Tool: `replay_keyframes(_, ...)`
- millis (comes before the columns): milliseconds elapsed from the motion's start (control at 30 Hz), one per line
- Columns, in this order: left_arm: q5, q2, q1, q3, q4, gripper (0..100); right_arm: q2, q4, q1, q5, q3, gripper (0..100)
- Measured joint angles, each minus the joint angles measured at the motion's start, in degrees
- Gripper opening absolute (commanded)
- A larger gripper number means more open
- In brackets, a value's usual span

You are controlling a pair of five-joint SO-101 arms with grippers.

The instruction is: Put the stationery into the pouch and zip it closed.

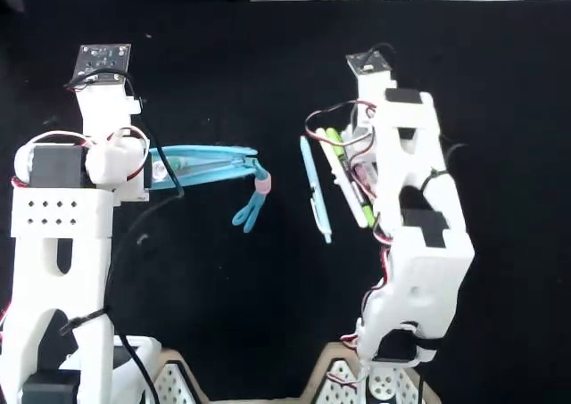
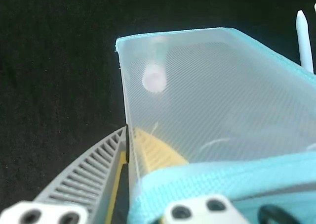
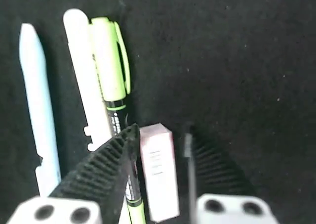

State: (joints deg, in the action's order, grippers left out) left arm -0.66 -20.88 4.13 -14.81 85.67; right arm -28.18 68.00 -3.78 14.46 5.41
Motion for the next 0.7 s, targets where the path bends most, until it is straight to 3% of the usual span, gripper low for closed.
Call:
replay_keyframes(300,0.00,0.00,0.00,-0.53,0.00,3,-4.13,3.34,-0.09,3.87,2.99,15.0)
replay_keyframes(433,0.00,0.00,0.00,-0.97,0.00,3,-5.45,3.52,-0.44,5.71,3.60,0.7)
replay_keyframes(700,0.00,0.00,0.00,-0.97,0.00,3,-3.34,7.74,-2.64,5.01,4.13,1.0)
